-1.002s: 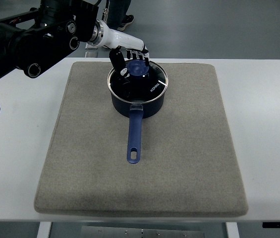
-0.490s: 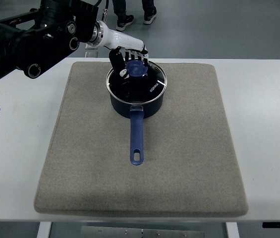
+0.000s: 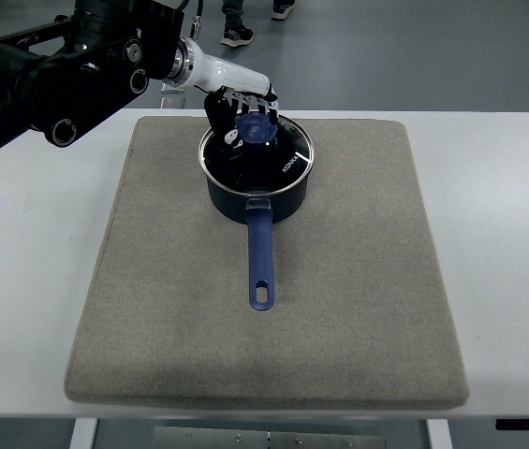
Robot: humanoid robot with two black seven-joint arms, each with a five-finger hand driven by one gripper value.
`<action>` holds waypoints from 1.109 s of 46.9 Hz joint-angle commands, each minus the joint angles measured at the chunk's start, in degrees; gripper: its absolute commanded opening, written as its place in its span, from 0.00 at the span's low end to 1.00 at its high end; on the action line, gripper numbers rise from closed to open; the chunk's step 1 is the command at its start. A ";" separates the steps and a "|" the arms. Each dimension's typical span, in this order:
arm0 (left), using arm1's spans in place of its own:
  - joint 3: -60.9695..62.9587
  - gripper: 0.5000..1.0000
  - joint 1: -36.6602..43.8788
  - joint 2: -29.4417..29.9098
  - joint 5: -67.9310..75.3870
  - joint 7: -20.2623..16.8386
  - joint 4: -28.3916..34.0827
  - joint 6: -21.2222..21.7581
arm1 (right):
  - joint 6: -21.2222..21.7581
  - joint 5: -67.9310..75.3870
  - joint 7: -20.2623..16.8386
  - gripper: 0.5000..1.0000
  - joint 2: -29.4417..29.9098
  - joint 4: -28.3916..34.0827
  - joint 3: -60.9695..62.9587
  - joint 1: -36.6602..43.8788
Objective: Open pot lid and place left with left hand
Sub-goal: 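Close the left hand fingers around the blue lid knob, then lift the glass lid off the saucepan with the left hand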
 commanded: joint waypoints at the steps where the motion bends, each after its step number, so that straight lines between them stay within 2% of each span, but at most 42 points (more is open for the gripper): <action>1: -0.09 0.11 -0.01 0.07 -0.21 0.00 -0.09 0.00 | -0.04 0.00 0.00 0.83 0.00 0.00 0.00 0.01; 6: -0.18 0.09 -0.10 0.16 -0.65 0.00 -0.09 0.00 | -0.04 0.00 0.00 0.83 0.00 -0.09 0.00 -0.07; 9: -0.18 0.00 -0.19 0.33 -0.74 0.00 -0.09 0.00 | 0.04 0.00 0.00 0.83 0.00 0.00 0.00 -0.07; 30: -0.88 0.00 -1.07 0.77 -0.74 -0.01 -0.80 0.00 | -0.04 0.00 0.00 0.83 0.00 0.00 0.00 0.01; 38: -1.06 0.00 -2.38 2.88 -1.09 0.00 -1.23 0.00 | 0.04 0.00 0.00 0.83 0.00 -0.09 0.00 0.01; 45: -1.41 0.00 -3.26 7.27 -3.37 0.00 -3.87 0.00 | -0.04 0.00 0.00 0.83 0.00 -0.09 0.00 -0.07; 52: -1.50 0.00 -3.09 14.21 -5.05 -0.09 -8.35 0.00 | -0.04 0.00 0.00 0.83 0.00 -0.09 0.00 -0.07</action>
